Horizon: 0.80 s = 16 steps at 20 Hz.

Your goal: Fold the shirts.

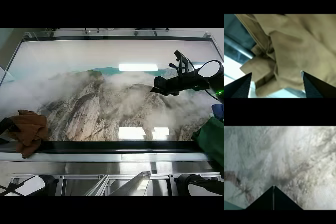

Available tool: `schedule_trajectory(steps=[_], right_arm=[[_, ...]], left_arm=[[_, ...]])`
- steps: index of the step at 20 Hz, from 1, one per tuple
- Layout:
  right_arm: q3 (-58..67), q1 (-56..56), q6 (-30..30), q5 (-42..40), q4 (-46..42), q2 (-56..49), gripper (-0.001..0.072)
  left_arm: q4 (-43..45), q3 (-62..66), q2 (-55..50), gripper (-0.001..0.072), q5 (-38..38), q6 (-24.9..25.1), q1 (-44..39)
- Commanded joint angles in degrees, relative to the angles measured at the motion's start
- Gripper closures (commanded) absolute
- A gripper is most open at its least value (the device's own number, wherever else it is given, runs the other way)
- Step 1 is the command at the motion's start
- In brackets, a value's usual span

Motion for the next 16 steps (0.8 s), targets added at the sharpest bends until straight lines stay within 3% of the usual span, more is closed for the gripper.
schedule_trajectory(steps=[1, 4, 7, 8, 9, 10, 11, 14, 16], right_arm=[[0.0, 0.0, -0.2, 0.5, 1.0, -0.5, 0.0687], [0.0, 0.0, -0.2, 0.5, 1.9, -0.5, 0.0686], [0.0, 0.0, -0.2, 0.5, 3.7, -0.5, 0.0687], [0.0, 0.0, -0.2, 0.5, 4.6, -0.5, 0.0686], [0.0, 0.0, -0.2, 0.5, 5.3, -0.5, 0.0686], [0.0, 0.0, -0.2, 0.5, 6.0, -0.5, 0.0687], [0.0, 0.0, -0.2, 0.5, 6.4, -0.5, 0.0687], [0.0, 0.0, -0.2, 0.5, 7.0, -0.5, 0.0686], [0.0, 0.0, -0.2, 0.5, 7.0, -0.5, 0.0686]], left_arm=[[-4.3, -2.9, -4.0, -0.0013, -6.2, 3.3, 1.2], [-7.5, -2.7, -6.9, -0.0013, -12.2, 7.3, -1.4], [-10.3, -1.6, -9.4, -0.0007, -17.2, 7.9, -4.1], [-10.3, -1.1, -10.3, 0.0039, -18.1, 7.9, -5.1], [-10.3, -0.7, -11.3, 0.0215, -18.6, 7.9, -6.2], [-10.2, -0.1, -12.1, 0.0526, -18.6, 7.9, -7.2], [-10.3, 0.5, -12.8, 0.0686, -18.3, 8.0, -8.1], [-11.7, 3.5, -13.7, 0.0684, -15.5, 9.6, -12.3], [-19.8, 5.9, -13.6, 0.0684, -12.7, 15.4, -16.2]])
